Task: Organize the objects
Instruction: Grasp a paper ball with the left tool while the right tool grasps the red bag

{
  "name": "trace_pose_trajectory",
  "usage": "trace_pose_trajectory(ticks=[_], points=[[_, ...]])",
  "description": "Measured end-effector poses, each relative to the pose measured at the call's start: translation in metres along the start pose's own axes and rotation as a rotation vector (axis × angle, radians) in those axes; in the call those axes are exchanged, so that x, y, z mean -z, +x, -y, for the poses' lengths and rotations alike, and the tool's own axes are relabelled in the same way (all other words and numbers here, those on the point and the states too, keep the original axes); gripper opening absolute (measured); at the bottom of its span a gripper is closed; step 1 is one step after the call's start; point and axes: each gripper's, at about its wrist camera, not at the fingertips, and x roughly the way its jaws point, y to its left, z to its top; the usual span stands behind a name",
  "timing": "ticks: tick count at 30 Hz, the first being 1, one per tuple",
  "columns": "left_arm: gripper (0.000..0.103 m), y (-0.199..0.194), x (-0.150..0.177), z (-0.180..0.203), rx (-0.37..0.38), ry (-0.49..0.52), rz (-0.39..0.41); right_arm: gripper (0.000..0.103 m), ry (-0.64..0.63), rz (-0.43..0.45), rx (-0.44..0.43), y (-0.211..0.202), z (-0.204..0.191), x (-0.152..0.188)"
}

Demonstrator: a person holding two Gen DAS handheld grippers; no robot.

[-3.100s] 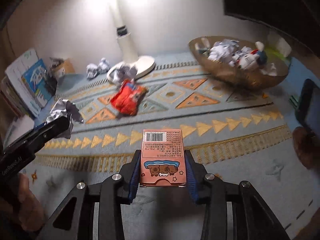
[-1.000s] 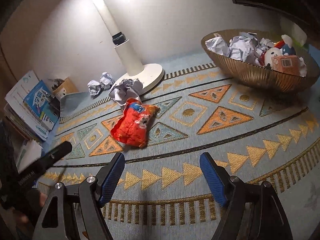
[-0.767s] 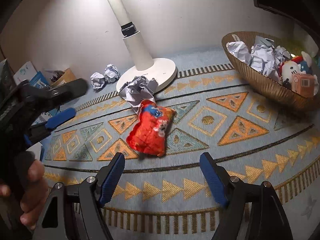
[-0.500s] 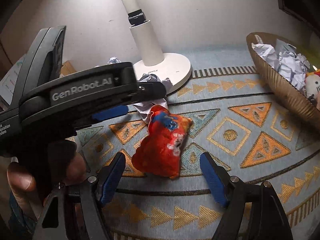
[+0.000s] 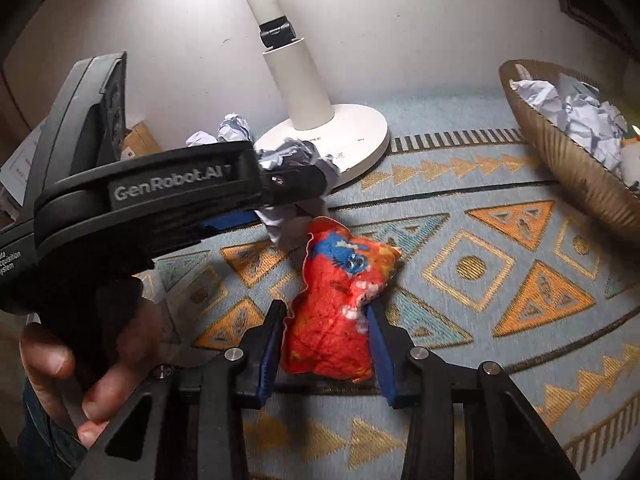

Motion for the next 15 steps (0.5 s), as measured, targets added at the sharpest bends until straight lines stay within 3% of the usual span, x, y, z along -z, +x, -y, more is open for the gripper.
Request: trace_pose_trajectory(ticks=[7,9,15], points=[[0.044,-0.066,0.07,0.016,-0.065,0.087,0.015,0.039,-0.065,0.032,-0.001,-0.062,-0.002,0.041],[0.044,-0.069,0.094,0.016,-0.108,0.102,0.025,0.039,-0.087,0.026,0.032,-0.06,-0.003,0.052],[0.044,-0.07,0.118,0.004,-0.058,0.065,0.073,0.04,-0.101,0.012,0.03,-0.045,-0.001,0.065]])
